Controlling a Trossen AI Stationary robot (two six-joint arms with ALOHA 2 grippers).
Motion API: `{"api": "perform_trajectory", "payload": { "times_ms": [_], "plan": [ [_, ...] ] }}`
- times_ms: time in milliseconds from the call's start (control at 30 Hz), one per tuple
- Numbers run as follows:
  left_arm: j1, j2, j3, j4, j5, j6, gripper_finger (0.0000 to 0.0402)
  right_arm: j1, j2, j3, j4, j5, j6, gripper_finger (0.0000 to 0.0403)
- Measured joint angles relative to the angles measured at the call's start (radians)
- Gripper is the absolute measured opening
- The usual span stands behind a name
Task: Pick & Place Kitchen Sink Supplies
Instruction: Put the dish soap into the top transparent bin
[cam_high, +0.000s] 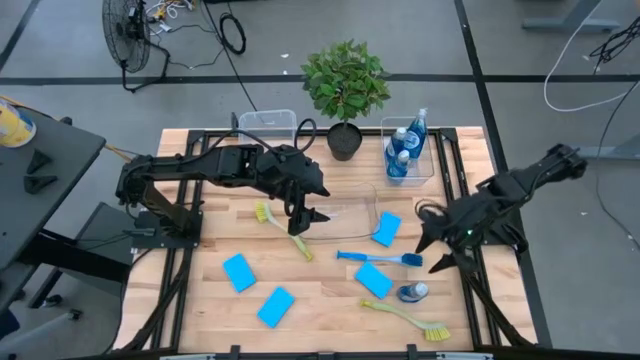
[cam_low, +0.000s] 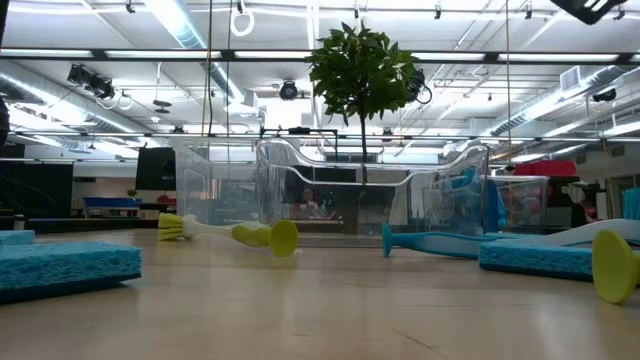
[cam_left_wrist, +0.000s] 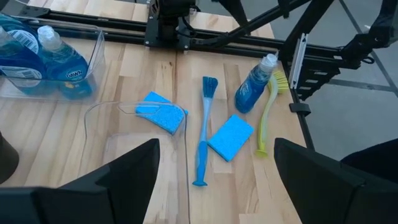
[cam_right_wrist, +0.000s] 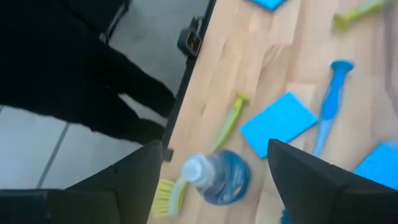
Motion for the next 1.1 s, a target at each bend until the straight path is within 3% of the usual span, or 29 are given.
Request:
{"api": "perform_trajectory", "payload": {
  "times_ms": [667, 900, 1100],
  "plan": [
    [0.0, 0.0, 0.0, -0.001, 0.0, 0.0, 0.0319, 0.26, 0.233, 0.0, -0.004, 0.134, 0.259, 0.0292],
    [0.0, 0.0, 0.0, -0.001, 0.0, 0.0, 0.0319, 0.325, 0.293, 0.01, -0.009, 0.212, 0.241, 0.0292],
    [0.0, 0.0, 0.0, -0.001, 0.0, 0.0, 0.0319, 0.355, 0.35, 0.04, -0.013, 0.357, 0.161, 0.0292]
  ]
}}
